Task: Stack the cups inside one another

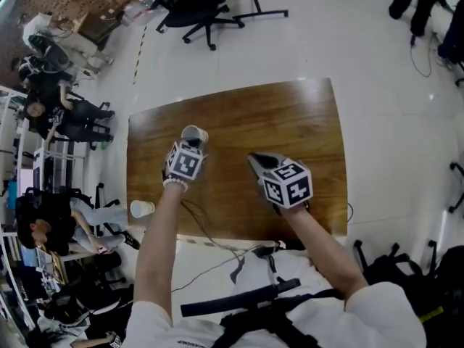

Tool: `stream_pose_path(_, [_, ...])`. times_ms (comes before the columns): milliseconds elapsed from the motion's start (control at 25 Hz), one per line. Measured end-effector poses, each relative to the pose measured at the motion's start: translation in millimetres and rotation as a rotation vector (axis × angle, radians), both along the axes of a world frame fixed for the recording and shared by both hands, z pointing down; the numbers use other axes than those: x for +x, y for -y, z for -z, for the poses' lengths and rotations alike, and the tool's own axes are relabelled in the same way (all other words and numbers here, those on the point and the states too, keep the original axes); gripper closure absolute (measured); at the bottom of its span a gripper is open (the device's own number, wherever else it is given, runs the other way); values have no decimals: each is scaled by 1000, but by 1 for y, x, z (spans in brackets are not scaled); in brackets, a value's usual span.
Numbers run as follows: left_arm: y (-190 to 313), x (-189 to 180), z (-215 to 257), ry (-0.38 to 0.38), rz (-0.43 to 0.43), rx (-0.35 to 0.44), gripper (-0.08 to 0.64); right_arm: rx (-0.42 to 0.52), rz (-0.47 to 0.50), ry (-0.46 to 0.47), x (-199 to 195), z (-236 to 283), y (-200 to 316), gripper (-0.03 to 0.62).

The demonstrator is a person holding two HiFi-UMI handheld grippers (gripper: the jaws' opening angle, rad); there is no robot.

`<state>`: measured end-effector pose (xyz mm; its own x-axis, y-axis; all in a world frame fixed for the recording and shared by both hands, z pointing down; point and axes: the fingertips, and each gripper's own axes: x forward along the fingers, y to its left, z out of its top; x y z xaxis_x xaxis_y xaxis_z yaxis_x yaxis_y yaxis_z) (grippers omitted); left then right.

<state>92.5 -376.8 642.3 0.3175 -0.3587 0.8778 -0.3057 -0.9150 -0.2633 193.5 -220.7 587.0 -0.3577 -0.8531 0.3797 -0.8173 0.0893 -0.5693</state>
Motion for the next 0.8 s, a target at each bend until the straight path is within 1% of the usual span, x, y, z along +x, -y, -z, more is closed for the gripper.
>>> stream_pose_path(120, [-5,-33,22,-30,31,26,549,17,40,-4,-34,11,2,578])
stream_pose_path(280, [-13,-84,40,-55,87,41,549,30,86,-16,-77,25,4,578])
stream_pose_path(440, [-22,-125,62,-103,152,38,549,37,128,-21,-110,46,4,578])
stream_pose_path(560, [-24,-165,78,-134,211,35,549,40,170,-34,-142,60,9,578])
stream_pose_path(680, [-30,-211,82,-153,280,61,549,52,225,-46,-179,55,3,578])
stream_pose_path(800, [-40,-253,86,-176,324,86,549,57,269,-57,-216,53,-9,578])
